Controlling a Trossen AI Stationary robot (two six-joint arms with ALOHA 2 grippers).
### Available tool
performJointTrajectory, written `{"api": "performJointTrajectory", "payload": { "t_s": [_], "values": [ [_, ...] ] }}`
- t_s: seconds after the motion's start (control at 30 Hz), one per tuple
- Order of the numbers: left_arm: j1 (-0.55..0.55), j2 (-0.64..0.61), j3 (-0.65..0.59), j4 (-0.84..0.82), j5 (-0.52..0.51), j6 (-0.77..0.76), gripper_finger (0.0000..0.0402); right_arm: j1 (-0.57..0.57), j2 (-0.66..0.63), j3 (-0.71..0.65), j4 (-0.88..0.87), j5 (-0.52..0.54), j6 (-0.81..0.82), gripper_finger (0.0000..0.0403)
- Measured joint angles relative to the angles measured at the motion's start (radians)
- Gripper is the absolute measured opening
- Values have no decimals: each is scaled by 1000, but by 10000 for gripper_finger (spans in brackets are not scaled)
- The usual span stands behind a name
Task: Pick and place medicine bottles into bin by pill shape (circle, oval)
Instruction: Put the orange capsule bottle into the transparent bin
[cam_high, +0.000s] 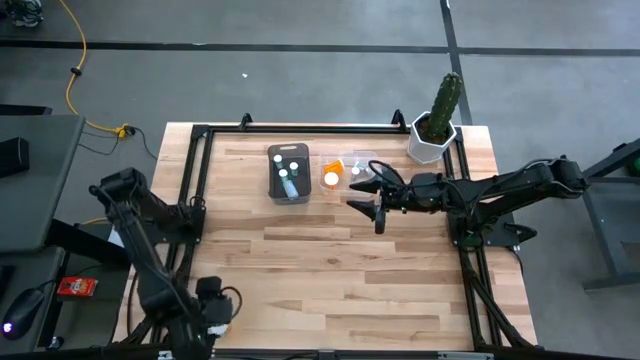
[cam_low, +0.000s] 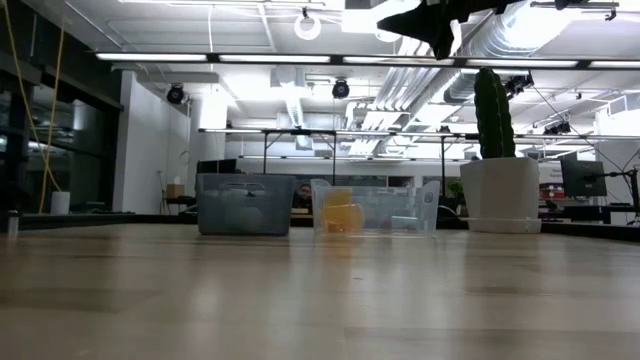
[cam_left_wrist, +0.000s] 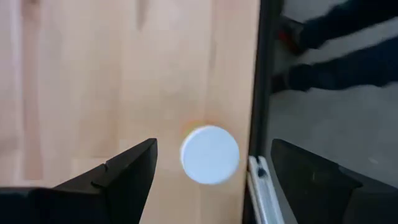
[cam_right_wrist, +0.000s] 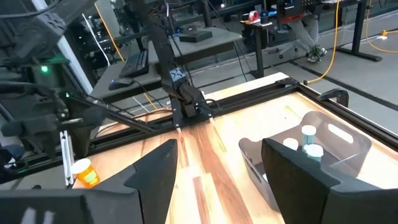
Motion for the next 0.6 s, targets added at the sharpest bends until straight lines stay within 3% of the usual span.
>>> {"api": "performJointTrajectory", "payload": {
  "t_s": [0.37, 0.6],
  "values": [
    [-48, 180, 62, -45, 11, -17, 303, 0, 0, 0, -8, 0, 0, 226],
    [-45, 215, 61, -50, -15, -31, 303, 0, 0, 0, -9, 0, 20, 226]
  ]
}}
